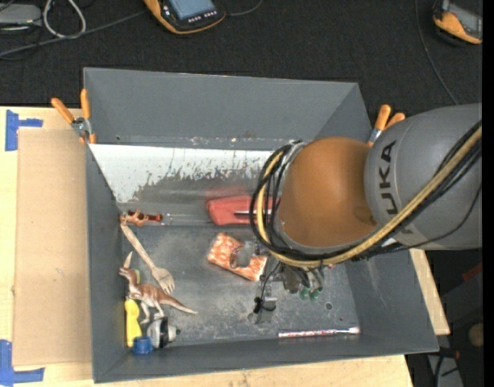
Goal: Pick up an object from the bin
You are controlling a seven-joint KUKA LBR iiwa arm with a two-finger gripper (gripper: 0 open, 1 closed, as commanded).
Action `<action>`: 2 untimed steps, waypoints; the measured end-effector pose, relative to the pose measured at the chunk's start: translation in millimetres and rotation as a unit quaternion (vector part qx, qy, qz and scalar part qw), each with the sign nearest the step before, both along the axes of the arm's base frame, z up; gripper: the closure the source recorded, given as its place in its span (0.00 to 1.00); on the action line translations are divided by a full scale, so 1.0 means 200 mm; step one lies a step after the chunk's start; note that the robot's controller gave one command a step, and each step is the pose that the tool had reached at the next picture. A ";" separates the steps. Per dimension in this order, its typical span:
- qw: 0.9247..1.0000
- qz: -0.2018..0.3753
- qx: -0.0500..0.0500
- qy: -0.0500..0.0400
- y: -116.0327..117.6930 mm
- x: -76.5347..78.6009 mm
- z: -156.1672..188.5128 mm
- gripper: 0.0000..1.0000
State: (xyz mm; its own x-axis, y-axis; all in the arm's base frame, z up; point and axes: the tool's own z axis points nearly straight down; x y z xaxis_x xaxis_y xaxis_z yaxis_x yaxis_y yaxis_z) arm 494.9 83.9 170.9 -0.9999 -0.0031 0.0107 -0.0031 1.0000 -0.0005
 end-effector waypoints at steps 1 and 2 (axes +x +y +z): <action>1.000 -0.002 0.000 -0.004 0.00 0.01 0.02 0.00; 1.000 -0.006 0.001 -0.006 -0.27 0.17 -0.29 0.00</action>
Offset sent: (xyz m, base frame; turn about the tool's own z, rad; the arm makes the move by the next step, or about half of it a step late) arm 0.0435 -0.0775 -0.0864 0.0217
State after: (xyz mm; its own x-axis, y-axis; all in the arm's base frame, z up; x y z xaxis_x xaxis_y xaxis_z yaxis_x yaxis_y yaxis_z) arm 528.0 30.7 112.9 -1.0000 0.0096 -0.0007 0.0096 1.0000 0.0011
